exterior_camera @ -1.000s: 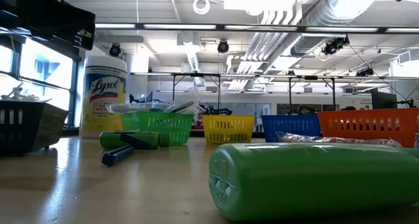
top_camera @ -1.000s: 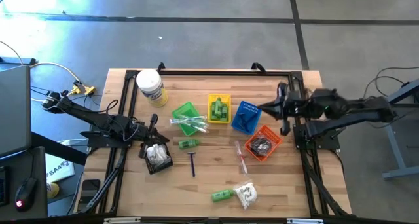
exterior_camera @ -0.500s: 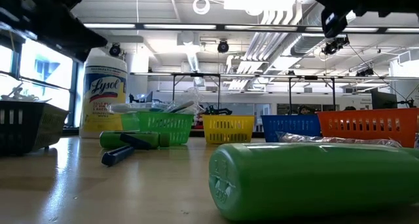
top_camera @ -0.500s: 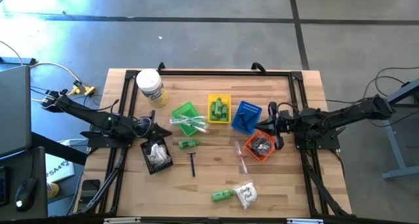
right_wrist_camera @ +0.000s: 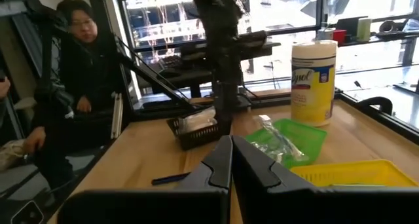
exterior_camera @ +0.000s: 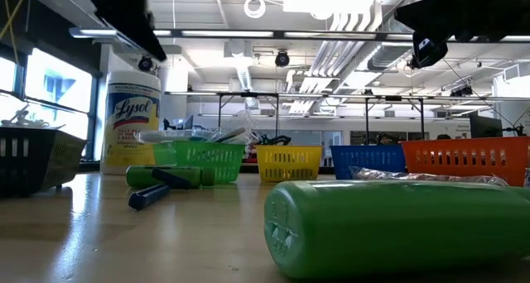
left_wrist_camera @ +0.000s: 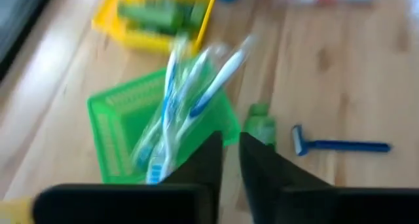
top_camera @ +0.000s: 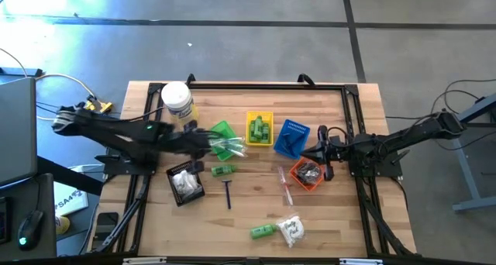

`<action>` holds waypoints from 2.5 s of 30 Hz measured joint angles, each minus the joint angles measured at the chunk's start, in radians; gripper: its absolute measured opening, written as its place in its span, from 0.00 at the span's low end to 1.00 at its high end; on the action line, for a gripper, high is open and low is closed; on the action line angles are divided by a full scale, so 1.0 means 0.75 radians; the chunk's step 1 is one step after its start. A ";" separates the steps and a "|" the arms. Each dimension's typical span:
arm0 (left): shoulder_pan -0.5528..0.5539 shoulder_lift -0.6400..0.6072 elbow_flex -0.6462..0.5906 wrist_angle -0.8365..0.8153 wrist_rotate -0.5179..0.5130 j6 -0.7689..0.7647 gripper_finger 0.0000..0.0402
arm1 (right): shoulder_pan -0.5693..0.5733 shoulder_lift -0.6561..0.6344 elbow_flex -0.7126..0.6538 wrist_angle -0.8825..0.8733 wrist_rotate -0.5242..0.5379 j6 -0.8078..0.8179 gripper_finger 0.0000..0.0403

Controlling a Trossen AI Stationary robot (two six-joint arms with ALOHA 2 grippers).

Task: Pick & Place Travel size toiletries
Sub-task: Put the blue toothbrush into the green bin

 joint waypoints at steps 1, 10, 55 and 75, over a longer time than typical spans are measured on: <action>0.043 0.055 0.036 -0.032 0.038 0.012 0.16 | 0.000 0.000 0.000 0.000 -0.013 0.000 0.01; 0.282 0.405 0.224 -0.102 0.274 0.349 0.55 | 0.000 0.001 0.000 -0.019 -0.101 0.035 0.01; 0.548 0.712 0.232 0.035 0.403 0.619 0.05 | 0.000 0.002 0.002 -0.022 -0.118 0.035 0.01; 0.547 0.581 0.186 0.330 0.879 1.114 0.02 | 0.000 0.001 0.002 -0.031 -0.133 0.035 0.01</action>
